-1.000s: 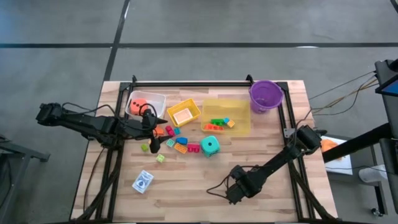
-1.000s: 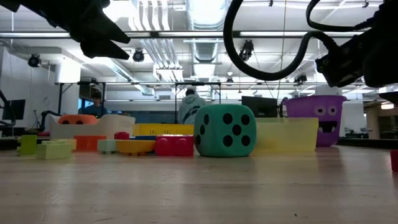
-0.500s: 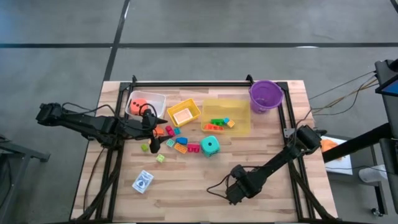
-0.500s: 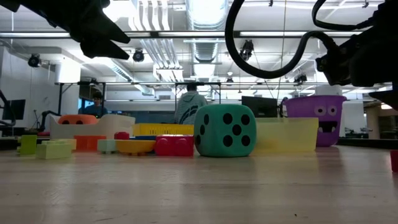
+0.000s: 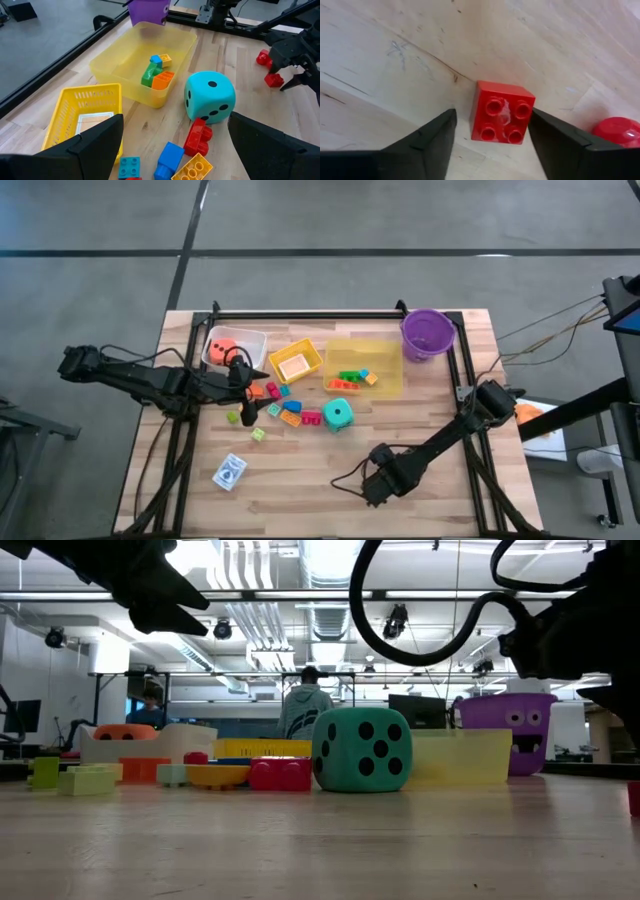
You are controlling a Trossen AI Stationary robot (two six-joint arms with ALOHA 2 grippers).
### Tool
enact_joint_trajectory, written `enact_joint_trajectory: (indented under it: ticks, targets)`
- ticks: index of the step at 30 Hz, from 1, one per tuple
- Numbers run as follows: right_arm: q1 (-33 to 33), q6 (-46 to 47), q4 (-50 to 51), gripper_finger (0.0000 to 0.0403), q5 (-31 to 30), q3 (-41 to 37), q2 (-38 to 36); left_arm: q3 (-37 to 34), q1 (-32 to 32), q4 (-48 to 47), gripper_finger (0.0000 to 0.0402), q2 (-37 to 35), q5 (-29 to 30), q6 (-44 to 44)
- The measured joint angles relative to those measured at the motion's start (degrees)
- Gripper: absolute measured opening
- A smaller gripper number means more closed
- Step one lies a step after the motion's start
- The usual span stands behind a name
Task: Pick & Place Toys
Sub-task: Put the red game piece into the yellow bin
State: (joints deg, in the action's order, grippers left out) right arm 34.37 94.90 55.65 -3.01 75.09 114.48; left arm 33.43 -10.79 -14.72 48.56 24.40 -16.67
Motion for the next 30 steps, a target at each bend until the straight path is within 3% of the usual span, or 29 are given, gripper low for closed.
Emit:
enact_joint_trajectory:
  ticks: [7, 18, 24, 30]
  targets:
    - [-0.12, 0.32, 0.63, 0.0133, -0.68, -0.09, 0.0, 0.0, 0.0, -0.11, 0.0358, 0.0, -0.01, -1.38]
    - [0.0, -1.89, 4.18, 0.0132, -3.67, 1.48, -0.47, 0.0, 0.0, -0.22, 0.0358, 0.0, 0.0, -3.02]
    - [-1.22, -3.09, 10.41, 0.0132, -9.56, 3.15, -6.52, 0.0, 0.0, -0.5, 0.0358, 0.0, 0.0, -2.86]
    - [-8.15, -12.47, 12.08, 0.0132, -15.45, 3.17, -13.82, 0.0, 0.02, -0.76, 0.0358, 0.0, 0.0, -2.86]
